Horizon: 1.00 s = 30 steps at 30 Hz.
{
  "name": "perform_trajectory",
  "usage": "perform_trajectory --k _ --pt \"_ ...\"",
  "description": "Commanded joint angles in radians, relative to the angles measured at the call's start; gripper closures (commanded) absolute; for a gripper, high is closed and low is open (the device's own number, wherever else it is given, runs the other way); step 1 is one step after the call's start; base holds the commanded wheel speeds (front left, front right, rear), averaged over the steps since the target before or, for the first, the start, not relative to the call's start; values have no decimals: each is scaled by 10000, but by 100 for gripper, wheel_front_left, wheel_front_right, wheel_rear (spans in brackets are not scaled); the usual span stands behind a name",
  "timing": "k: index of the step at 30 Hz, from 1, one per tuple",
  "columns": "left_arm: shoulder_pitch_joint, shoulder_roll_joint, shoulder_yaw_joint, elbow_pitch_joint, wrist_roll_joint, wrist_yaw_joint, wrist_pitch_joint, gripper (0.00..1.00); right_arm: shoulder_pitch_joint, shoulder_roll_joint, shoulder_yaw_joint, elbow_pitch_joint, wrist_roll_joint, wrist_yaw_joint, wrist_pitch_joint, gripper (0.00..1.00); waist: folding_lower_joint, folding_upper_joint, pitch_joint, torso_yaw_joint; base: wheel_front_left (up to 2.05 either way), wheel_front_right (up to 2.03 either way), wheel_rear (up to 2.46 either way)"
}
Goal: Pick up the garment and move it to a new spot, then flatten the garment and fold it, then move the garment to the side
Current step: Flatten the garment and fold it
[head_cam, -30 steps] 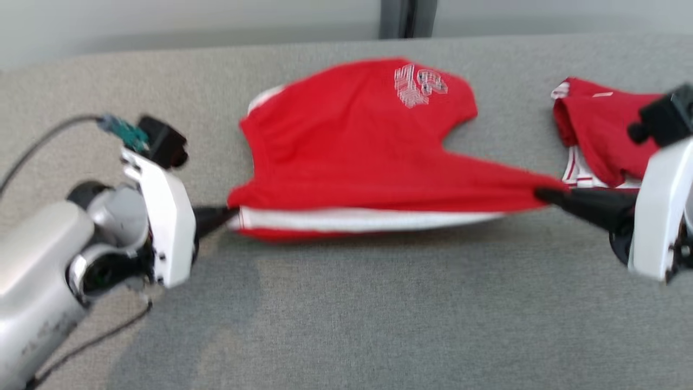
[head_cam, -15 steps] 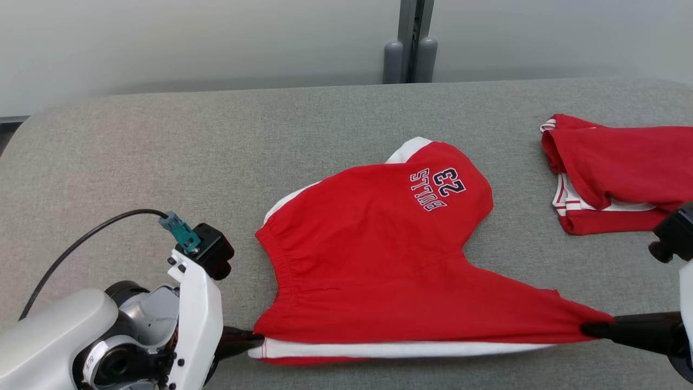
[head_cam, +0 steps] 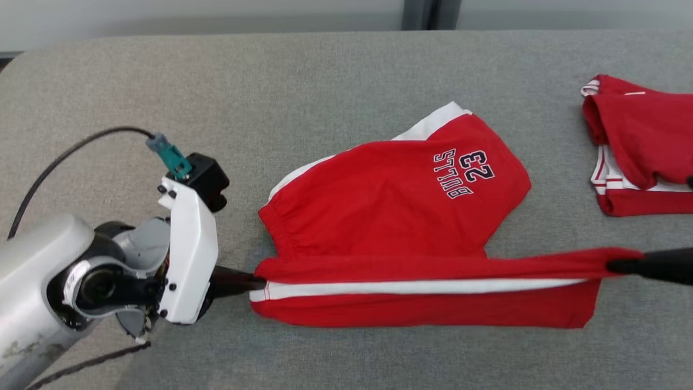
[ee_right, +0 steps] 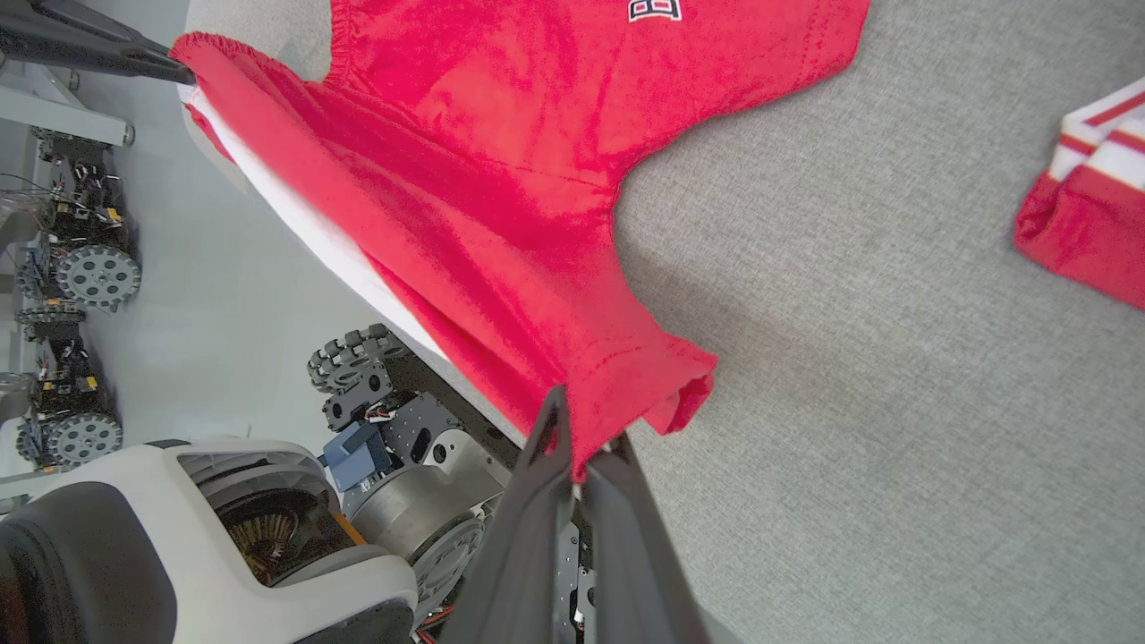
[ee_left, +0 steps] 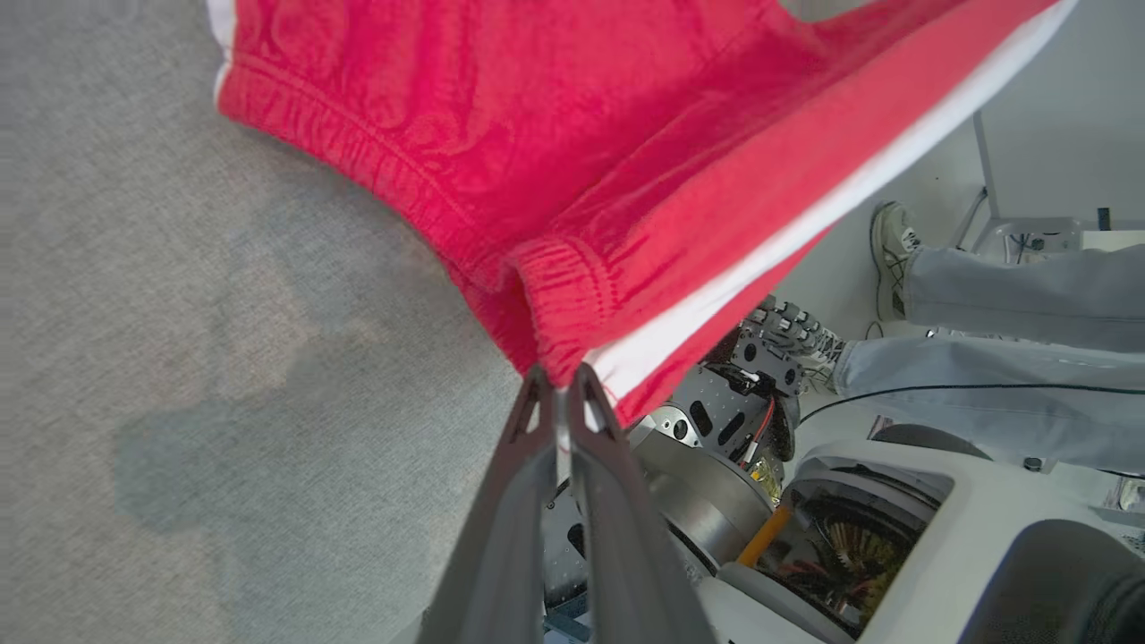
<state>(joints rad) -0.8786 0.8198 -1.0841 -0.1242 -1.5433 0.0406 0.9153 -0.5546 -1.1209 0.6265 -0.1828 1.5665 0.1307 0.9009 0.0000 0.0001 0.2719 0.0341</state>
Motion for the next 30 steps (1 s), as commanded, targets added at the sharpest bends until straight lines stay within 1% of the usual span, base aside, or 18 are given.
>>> perform_trajectory --k 1,3,4,6,11,15,19,24,26,27,28,29,30 --pt "-450 -113 151 244 -138 34 272 100 -557 209 -98 444 61 5 282 100 0 -1 694 245 0 0 0" --pt "-929 -287 283 542 -233 90 569 100 -1246 504 -159 1022 12 5 614 100 0 -1 1069 351 0 0 0" --pt "-929 -287 283 542 -233 90 569 100 -1246 504 -159 1022 12 5 614 100 0 -1 1069 351 0 0 0" --pt "-1372 -466 401 834 -312 179 860 100 -2006 766 -240 1622 -129 5 921 100 0 -1 1458 461 0 0 0" --pt "-2279 -944 598 1533 -387 415 1329 100 -3878 1781 -253 3257 -802 5 1643 100 0 -1 2142 721 0 0 0" --pt "-2753 -1318 802 1903 -496 340 1453 100 -5080 2743 -316 4398 -1385 5 2113 100 0 -1 2449 924 0 0 0" --pt "-3109 -1642 924 2304 -542 307 1500 100 -6036 3589 -584 5365 -1906 5 2412 100 0 -1 2637 1120 0 0 0" --pt "-3400 -1969 957 2818 -496 331 1496 100 -6774 4419 -849 6267 -2700 5 2792 100 0 -1 2865 1277 0 0 0" --pt "-3462 -2081 967 2997 -455 274 1454 100 -6954 4695 -996 6540 -3009 5 2885 100 0 -1 2951 1321 0 0 0" --pt "-3477 -2141 955 3087 -417 234 1428 94 -7016 4854 -1075 6673 -3135 5 2876 100 0 -1 2977 1333 0 0 0" --pt "-3483 -2188 939 3166 -379 218 1413 67 -7039 4988 -1171 6762 -3267 5 2893 100 0 -1 2996 1343 0 0 0" --pt "-3488 -2242 932 3247 -353 189 1390 51 -7042 5096 -1250 6837 -3418 5 2897 87 0 -1 3002 1356 0 0 0" --pt "-3490 -2273 918 3333 -320 199 1338 4 -7021 5197 -1345 6894 -3567 5 2877 53 0 -1 2994 1362 0 0 0"
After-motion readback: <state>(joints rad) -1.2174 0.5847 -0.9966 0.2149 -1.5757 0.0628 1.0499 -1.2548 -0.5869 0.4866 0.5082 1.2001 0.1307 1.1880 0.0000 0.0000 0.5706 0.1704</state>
